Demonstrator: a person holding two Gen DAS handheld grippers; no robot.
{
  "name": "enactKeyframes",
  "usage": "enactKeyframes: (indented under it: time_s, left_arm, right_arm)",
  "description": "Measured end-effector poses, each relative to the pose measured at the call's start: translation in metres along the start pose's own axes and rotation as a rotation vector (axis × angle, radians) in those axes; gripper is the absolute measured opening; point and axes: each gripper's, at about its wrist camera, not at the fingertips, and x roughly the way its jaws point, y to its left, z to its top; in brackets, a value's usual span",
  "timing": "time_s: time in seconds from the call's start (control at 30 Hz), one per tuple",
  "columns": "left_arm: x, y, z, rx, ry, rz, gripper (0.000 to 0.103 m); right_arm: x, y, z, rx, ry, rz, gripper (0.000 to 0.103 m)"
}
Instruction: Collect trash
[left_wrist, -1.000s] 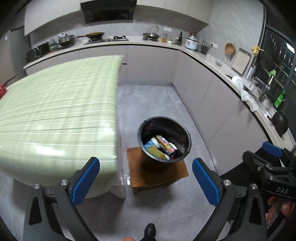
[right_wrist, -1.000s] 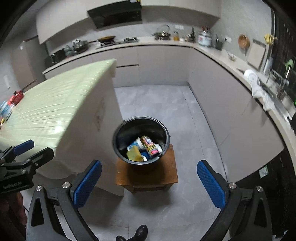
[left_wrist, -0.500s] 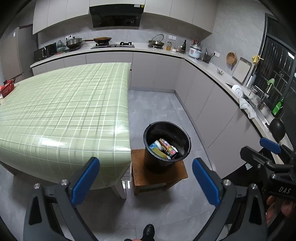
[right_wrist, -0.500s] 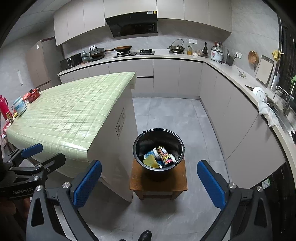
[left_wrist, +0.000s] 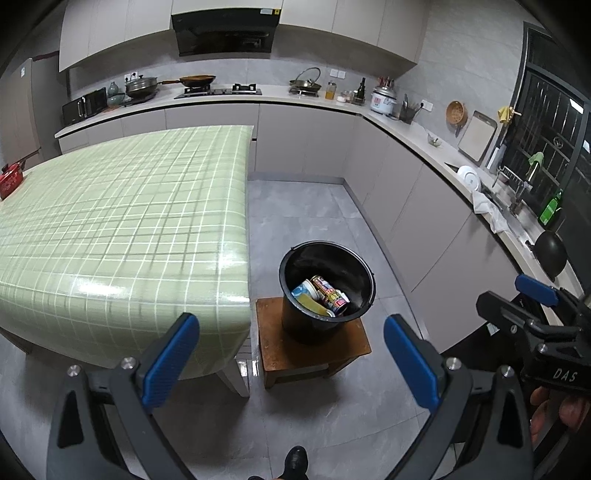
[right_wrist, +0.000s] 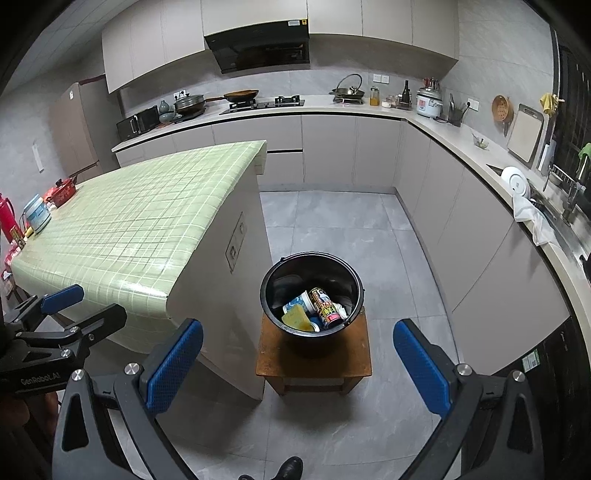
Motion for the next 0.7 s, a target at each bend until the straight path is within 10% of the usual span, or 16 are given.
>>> enactKeyframes:
  time_s: [0.7]
  left_arm:
    - [-0.0004,-0.0027,0.0021,-0.005,-0.001,-0.021,0.101]
  right_arm:
    - [-0.0032,-0.0004,0.0028,-0.003,-0.007,0.001,0.103]
